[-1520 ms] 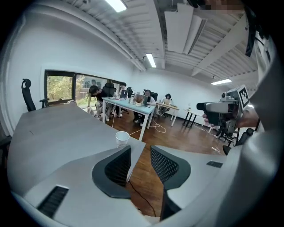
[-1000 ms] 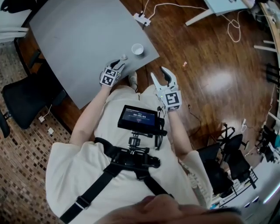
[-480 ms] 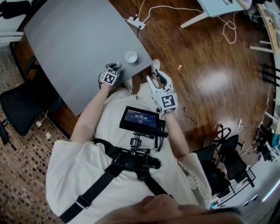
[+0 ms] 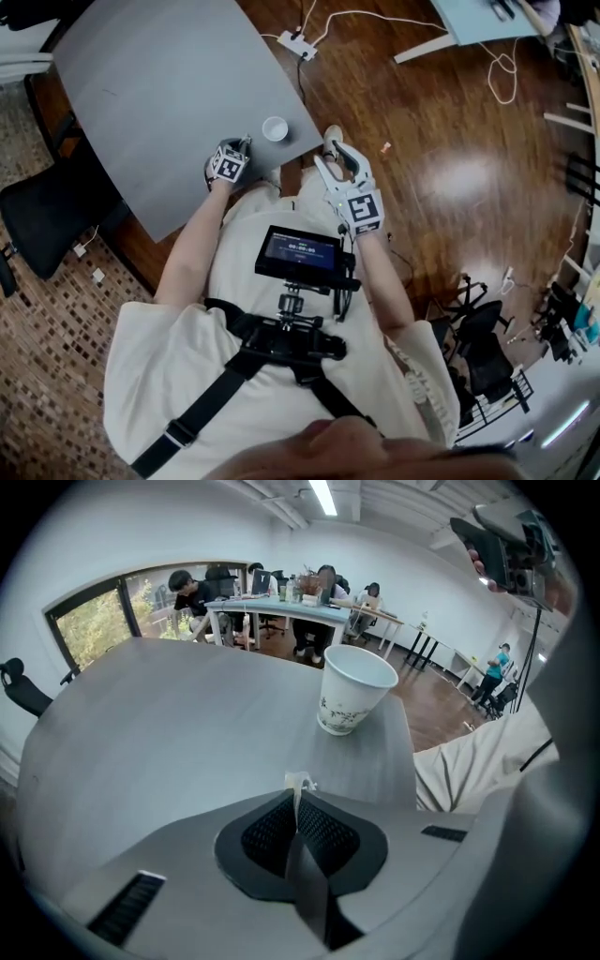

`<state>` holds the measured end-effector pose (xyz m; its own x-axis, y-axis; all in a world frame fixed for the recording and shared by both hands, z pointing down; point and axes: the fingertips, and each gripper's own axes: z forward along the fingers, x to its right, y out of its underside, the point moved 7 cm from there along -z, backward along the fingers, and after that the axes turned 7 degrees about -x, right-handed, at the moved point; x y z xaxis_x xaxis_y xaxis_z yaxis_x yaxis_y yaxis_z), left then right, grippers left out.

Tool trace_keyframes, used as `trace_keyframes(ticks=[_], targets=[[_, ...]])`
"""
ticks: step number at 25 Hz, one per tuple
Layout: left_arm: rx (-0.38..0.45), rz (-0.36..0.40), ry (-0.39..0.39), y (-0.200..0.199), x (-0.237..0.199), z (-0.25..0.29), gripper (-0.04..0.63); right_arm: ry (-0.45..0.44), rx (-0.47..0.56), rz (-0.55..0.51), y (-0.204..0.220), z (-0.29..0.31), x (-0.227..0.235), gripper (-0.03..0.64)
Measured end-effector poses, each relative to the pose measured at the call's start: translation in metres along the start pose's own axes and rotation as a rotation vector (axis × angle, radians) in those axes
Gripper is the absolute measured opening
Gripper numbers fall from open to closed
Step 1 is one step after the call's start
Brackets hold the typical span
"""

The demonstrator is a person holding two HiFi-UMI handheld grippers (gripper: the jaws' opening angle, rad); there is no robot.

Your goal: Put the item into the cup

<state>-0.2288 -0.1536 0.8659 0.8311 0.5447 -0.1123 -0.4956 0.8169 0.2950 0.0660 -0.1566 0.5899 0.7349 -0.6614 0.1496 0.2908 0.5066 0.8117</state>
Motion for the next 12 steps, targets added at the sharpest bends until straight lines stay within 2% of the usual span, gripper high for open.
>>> trace_keyframes(ticks=[2, 7, 10, 12], targets=[[0.033, -0.026, -0.004, -0.012, 0.001, -0.012, 0.000, -0.007, 0.002, -0.002, -0.005, 0.001, 0.010, 0.201], [0.180, -0.043, -0.001, -0.051, 0.006, -0.060, 0.000, -0.008, 0.013, -0.002, -0.009, 0.006, 0.019, 0.201], [0.251, -0.023, 0.002, -0.078, 0.016, -0.084, 0.000, -0.008, 0.017, 0.008, -0.003, 0.009, 0.030, 0.201], [0.274, 0.019, 0.010, -0.101, 0.029, -0.093, 0.000, -0.009, 0.022, 0.019, 0.001, 0.008, 0.041, 0.201]])
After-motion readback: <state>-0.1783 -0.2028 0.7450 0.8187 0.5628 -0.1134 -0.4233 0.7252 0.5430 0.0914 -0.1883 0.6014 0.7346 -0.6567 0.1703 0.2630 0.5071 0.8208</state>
